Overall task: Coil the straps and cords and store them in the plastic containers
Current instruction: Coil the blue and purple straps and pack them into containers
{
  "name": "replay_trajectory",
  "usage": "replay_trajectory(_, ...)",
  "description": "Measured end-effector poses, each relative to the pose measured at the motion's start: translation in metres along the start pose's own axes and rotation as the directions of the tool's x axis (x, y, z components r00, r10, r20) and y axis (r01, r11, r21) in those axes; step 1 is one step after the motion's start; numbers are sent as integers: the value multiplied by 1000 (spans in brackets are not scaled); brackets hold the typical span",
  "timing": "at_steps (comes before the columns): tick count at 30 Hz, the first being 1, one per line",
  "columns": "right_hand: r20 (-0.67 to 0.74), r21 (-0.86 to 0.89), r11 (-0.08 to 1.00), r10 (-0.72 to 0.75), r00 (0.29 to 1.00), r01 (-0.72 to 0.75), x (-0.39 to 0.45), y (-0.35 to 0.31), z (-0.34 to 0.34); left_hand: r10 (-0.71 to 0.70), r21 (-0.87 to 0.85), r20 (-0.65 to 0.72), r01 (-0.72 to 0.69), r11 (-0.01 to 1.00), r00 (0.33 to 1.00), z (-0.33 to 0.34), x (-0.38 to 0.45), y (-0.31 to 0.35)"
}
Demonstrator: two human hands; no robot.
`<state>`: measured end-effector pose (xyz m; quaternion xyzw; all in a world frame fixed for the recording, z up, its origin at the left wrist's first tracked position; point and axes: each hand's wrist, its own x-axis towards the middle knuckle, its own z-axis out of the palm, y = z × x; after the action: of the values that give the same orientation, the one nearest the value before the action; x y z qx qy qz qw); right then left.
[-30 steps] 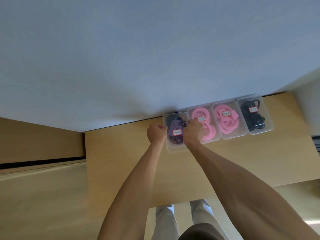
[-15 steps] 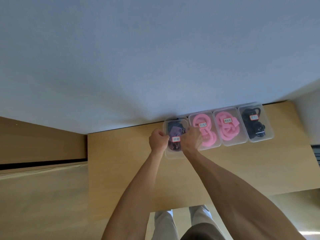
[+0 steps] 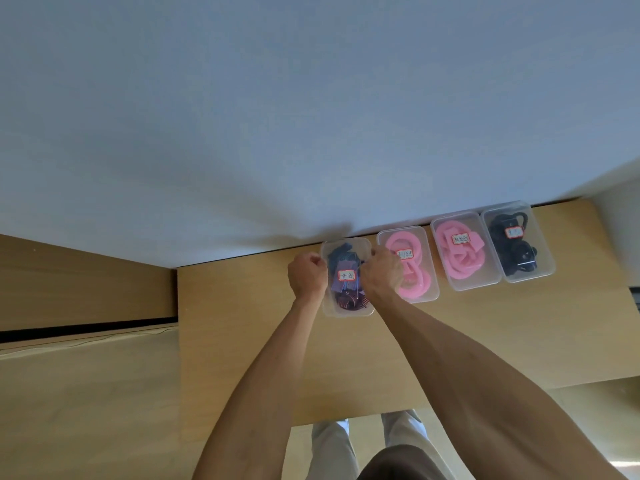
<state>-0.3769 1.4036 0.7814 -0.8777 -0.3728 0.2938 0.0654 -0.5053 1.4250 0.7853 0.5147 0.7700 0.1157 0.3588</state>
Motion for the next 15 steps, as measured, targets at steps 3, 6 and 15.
replay_trajectory(3, 4, 19, 1000, -12, 1000, 11, 8, 0, 2, -29, -14, 3, 29, 999, 1000, 4, 7, -6)
replay_trajectory(6, 13, -39, 998, -38, 999, 39, 11, 0, 6, -15, -74, 39, 18, 997, 999, 6, 11, -11)
replay_trajectory(15, -36, -163, 967, -204, 978, 196, 17, -3, 13, 34, -188, 43, -25, 982, 999, 3, 19, -10)
